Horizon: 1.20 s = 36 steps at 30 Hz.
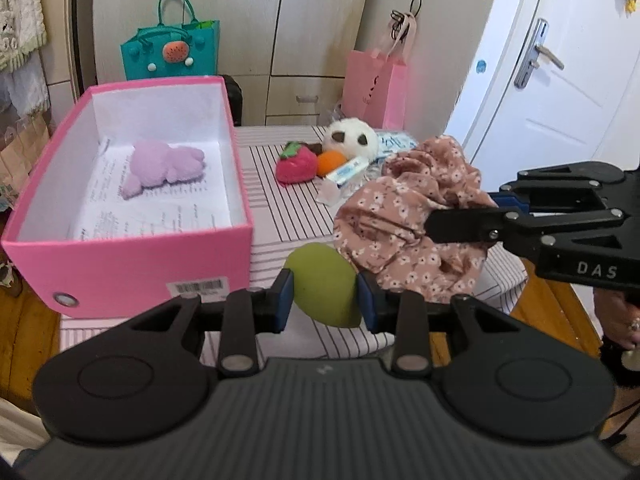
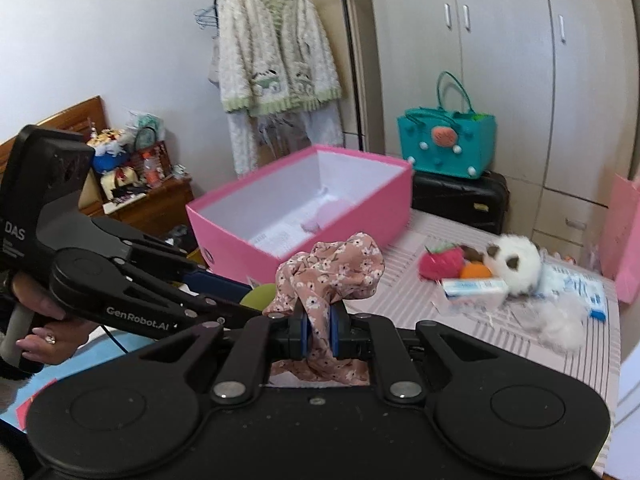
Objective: Organize soft objects
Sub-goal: 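Carry the green sponge and floral scrunchie in both grippers over the pink box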
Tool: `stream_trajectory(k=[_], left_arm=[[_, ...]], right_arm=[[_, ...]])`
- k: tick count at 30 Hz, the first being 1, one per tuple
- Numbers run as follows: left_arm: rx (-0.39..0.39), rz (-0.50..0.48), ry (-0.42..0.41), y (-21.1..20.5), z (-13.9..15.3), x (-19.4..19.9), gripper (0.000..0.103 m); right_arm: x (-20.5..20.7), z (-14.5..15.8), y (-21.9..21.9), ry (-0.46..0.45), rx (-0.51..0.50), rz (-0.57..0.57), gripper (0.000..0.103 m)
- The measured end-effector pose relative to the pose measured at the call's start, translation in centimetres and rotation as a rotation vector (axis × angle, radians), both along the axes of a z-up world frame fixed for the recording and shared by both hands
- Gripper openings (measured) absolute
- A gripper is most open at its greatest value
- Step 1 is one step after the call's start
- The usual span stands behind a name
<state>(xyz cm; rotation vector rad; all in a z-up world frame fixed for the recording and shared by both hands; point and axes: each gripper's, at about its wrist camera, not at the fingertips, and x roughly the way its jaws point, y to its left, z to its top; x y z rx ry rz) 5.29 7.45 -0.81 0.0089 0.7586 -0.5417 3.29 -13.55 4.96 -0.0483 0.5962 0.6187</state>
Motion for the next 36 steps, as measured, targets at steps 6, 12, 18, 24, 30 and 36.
stream_trajectory(k=[6, 12, 18, 24, 30, 36], left_arm=[[-0.014, 0.007, -0.047, 1.6, 2.4, 0.9, 0.034], [-0.031, 0.044, -0.110, 3.5, 2.9, 2.2, 0.034], [-0.037, 0.079, -0.122, 5.0, 2.7, 4.5, 0.034], [-0.011, 0.133, -0.096, 6.4, 1.7, 8.4, 0.034], [0.091, 0.175, -0.048, 7.1, 0.1, 13.8, 0.035], [0.245, 0.207, -0.046, 7.1, -1.9, 17.6, 0.035]], right_arm=[[1.4, 2.3, 1.8, -0.057, 0.003, 0.024, 0.014], [4.1, 2.6, 2.7, -0.097, 0.064, -0.011, 0.014], [6.6, 2.4, 4.7, -0.107, 0.073, -0.007, 0.014], [9.6, 2.4, 7.9, -0.161, 0.009, -0.019, 0.014], [14.4, 0.8, 10.9, -0.107, -0.075, -0.016, 0.014], [18.5, -1.5, 13.3, -0.029, -0.190, 0.007, 0.014]])
